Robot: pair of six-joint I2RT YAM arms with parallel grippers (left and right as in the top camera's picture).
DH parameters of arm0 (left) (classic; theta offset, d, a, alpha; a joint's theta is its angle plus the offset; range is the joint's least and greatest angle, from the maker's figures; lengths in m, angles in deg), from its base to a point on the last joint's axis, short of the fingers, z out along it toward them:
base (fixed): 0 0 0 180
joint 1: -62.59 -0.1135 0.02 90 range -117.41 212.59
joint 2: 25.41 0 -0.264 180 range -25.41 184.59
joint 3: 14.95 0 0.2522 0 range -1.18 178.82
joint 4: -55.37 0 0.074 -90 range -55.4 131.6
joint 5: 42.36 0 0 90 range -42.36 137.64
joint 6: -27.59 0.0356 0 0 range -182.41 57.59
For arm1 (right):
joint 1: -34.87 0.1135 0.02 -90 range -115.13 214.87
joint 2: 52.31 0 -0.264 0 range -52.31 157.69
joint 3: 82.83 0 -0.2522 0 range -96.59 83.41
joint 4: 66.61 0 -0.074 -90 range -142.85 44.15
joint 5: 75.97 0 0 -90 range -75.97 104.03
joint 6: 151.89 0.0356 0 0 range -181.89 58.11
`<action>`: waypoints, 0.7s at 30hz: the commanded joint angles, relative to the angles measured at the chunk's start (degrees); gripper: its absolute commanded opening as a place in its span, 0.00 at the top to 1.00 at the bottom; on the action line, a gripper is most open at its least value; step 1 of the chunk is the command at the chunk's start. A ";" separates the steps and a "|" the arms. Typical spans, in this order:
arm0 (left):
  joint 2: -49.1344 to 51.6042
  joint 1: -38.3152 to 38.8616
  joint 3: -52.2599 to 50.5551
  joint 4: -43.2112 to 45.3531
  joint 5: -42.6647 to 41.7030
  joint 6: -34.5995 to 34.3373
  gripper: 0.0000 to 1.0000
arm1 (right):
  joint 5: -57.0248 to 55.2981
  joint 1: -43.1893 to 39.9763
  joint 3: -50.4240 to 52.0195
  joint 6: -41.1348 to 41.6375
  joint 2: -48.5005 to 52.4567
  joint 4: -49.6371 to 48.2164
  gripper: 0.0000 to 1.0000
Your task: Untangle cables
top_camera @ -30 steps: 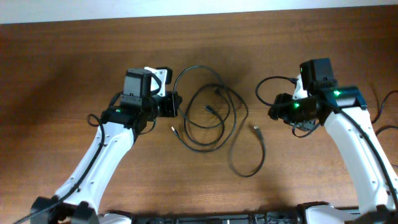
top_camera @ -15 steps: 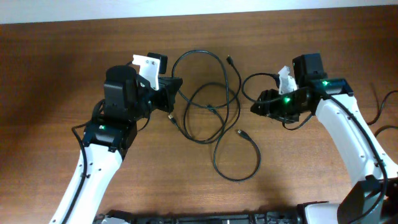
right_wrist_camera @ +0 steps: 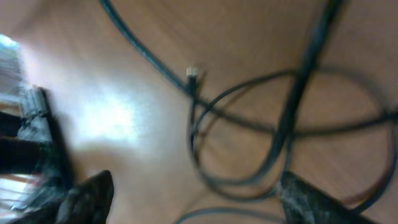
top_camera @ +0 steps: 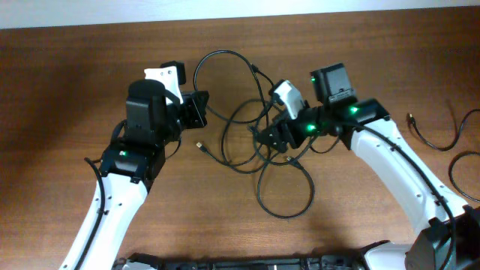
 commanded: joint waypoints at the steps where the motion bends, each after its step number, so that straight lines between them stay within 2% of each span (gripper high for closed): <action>1: -1.07 -0.20 1.16 -0.85 0.81 -2.47 1.00 | -10.23 3.52 -0.68 -1.77 0.42 -4.17 0.11; 5: -1.07 -0.17 1.16 -0.90 1.01 -7.78 1.00 | -23.80 7.89 -0.68 -1.81 0.46 -8.39 0.06; 9: -1.07 -0.17 1.16 -0.94 0.98 -9.86 1.00 | -32.63 11.45 -0.68 -2.86 0.48 -10.10 0.04; 13: -1.07 -0.17 1.16 -1.38 0.68 -13.55 1.00 | -33.40 13.38 -0.68 -2.86 1.05 -12.22 0.00; 21: -1.07 -0.17 1.16 -1.81 -2.69 -18.01 1.00 | -33.51 13.90 -0.63 -3.30 4.42 -17.38 0.03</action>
